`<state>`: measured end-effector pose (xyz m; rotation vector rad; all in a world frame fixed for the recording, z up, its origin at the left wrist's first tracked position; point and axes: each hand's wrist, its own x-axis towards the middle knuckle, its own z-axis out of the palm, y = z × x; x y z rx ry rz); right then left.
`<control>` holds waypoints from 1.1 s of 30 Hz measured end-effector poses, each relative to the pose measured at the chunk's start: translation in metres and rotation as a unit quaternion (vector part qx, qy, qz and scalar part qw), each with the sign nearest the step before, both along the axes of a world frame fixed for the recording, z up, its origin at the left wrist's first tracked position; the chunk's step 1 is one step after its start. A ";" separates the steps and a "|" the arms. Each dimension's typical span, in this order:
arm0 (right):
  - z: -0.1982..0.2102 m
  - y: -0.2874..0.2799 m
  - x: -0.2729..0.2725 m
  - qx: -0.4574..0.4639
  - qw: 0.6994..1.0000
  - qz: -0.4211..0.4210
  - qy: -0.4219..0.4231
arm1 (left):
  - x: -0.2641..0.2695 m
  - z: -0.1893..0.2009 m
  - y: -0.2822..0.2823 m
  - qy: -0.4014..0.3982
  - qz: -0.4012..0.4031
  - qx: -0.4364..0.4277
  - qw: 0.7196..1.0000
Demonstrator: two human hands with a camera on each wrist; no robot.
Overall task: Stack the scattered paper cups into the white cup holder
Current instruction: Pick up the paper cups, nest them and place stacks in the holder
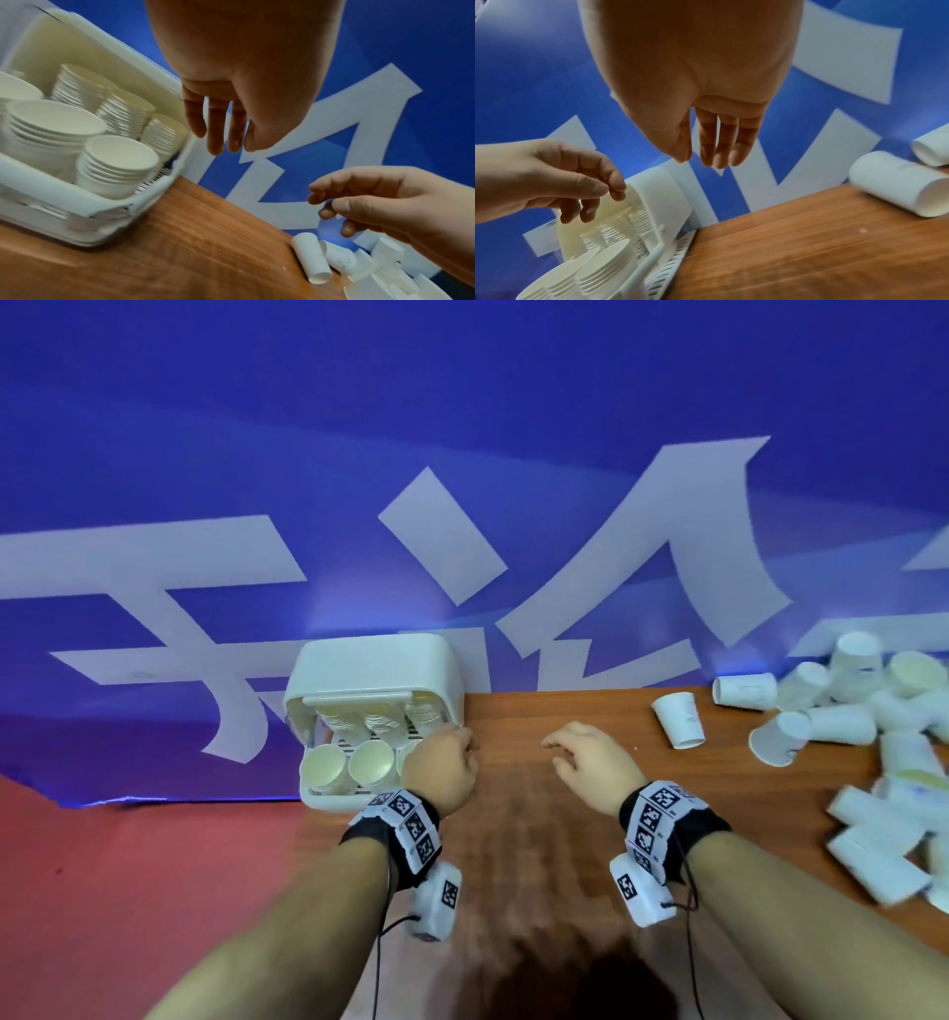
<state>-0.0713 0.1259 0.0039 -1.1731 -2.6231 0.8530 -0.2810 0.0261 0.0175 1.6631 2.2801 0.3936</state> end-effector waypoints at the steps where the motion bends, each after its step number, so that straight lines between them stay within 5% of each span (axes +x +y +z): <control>1: 0.003 0.004 0.017 0.000 1.000 -0.009 -0.003 | 0.014 0.001 0.007 -0.002 -0.012 0.002 1.000; 18: -0.006 0.102 0.271 -0.028 0.986 -0.166 0.000 | 0.237 -0.010 0.144 -0.025 -0.096 -0.047 0.994; 33: -0.059 0.200 0.301 -0.121 0.972 -0.170 -0.112 | 0.275 -0.057 0.215 -0.053 -0.052 -0.111 0.991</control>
